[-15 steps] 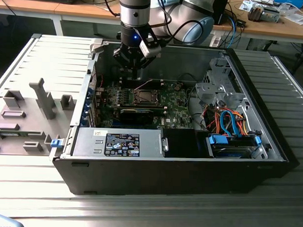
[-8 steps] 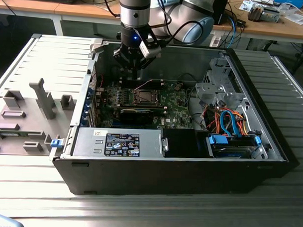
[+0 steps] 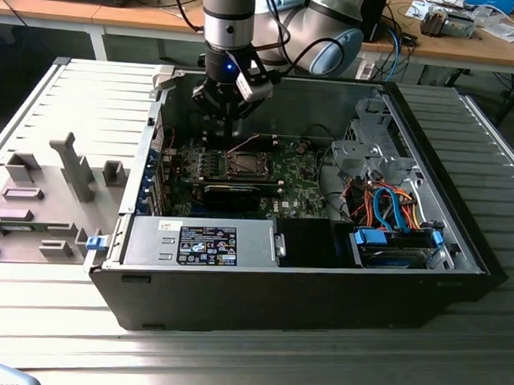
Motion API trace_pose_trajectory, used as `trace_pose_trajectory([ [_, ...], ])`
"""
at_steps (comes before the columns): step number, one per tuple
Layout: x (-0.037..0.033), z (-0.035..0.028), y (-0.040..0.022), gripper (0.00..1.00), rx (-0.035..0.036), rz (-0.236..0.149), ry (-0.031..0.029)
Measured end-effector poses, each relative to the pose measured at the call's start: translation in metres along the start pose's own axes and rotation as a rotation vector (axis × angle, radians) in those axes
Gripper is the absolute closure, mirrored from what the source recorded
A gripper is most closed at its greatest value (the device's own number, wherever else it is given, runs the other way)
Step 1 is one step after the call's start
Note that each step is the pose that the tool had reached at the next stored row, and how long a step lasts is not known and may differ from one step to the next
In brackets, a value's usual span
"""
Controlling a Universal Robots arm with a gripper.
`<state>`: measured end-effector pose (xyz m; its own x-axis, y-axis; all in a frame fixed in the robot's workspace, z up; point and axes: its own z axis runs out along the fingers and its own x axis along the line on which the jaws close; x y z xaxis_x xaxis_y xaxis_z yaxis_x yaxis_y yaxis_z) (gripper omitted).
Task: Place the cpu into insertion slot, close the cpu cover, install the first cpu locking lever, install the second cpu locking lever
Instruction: 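Install the first cpu locking lever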
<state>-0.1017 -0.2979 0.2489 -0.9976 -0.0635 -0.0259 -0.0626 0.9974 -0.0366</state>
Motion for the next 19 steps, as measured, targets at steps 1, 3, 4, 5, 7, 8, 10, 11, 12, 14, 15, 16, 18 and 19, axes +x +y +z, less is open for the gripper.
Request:
trace_pose_trajectory([
  [1, 0.0, 0.0002, -0.0001, 0.89, -0.0001, 0.0, 0.0001],
  [3, 0.0, 0.0007, -0.0002, 0.89, -0.0006, 0.002, 0.0],
  [4, 0.0, 0.001, -0.0002, 0.89, -0.0009, 0.002, 0.0],
  [5, 0.0, 0.0012, -0.0003, 0.89, -0.0012, 0.002, 0.0],
  [7, 0.0, 0.0017, -0.0005, 0.89, -0.002, 0.003, 0.0],
  [8, 0.0001, 0.0018, -0.0006, 0.89, -0.0024, 0.004, 0.0001],
  [10, 0.0001, 0.0024, -0.0006, 0.89, -0.0031, 0.005, -0.0001],
  [11, 0.0001, 0.0029, -0.0007, 0.89, -0.0032, 0.006, 0.0],
  [12, 0.0001, 0.0031, -0.0007, 0.89, -0.0031, 0.006, 0.0],
  [14, 0.0001, 0.0035, -0.0008, 0.89, -0.0031, 0.008, 0.0001],
  [15, 0.0001, 0.0038, -0.0009, 0.89, -0.0032, 0.008, 0.0001],
  [16, 0.0001, 0.0041, -0.0009, 0.89, -0.0032, 0.009, 0.0],
  [18, 0.0002, 0.0044, -0.001, 0.89, -0.0033, 0.009, 0.0002],
  [19, 0.0002, 0.0045, -0.001, 0.89, -0.0035, 0.01, 0.0001],
])
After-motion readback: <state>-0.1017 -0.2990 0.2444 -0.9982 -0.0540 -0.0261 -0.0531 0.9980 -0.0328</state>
